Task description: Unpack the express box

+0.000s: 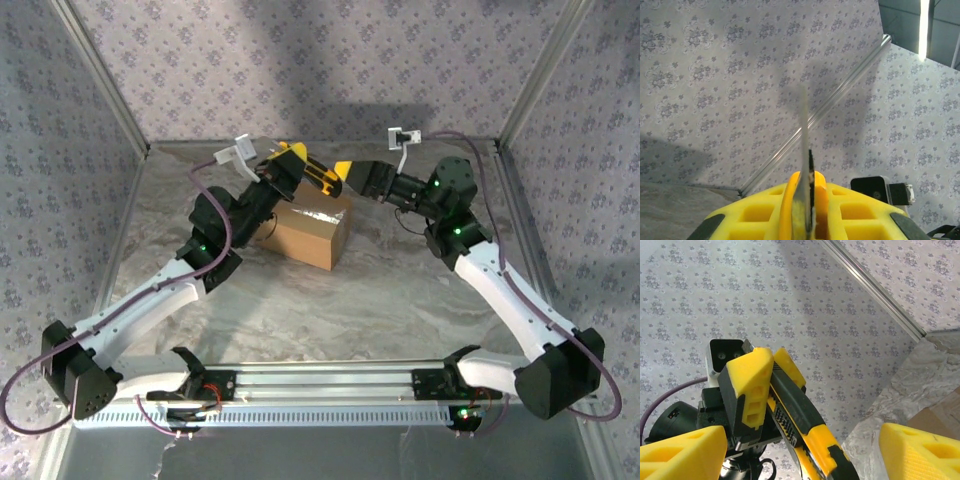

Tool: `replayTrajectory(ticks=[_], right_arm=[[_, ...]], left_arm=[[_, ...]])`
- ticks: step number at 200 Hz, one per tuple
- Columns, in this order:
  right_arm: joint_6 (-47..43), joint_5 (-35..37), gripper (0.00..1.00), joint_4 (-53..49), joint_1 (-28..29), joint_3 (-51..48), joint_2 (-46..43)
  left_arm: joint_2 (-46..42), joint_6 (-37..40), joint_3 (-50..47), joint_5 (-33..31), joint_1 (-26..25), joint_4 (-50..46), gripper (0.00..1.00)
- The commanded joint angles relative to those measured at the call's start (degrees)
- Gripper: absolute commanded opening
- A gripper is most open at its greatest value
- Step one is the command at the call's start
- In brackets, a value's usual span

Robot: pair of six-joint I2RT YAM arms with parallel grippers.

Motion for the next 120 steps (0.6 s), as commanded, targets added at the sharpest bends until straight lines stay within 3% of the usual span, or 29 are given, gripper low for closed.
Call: replayTrajectory(ticks=[1,120], right_arm=[[1.1,-0.5,0.81,4.3,0.4,1.1,0.9],[2.1,0.6,0.76,7.9,3.5,3.5,2.8]], left_arm=[[-0.2,0.3,1.3,-2.6,-0.9,8.4,0.00],[3.9,0.3,-0.2,-7.1,-4.8,22.1,0.00]])
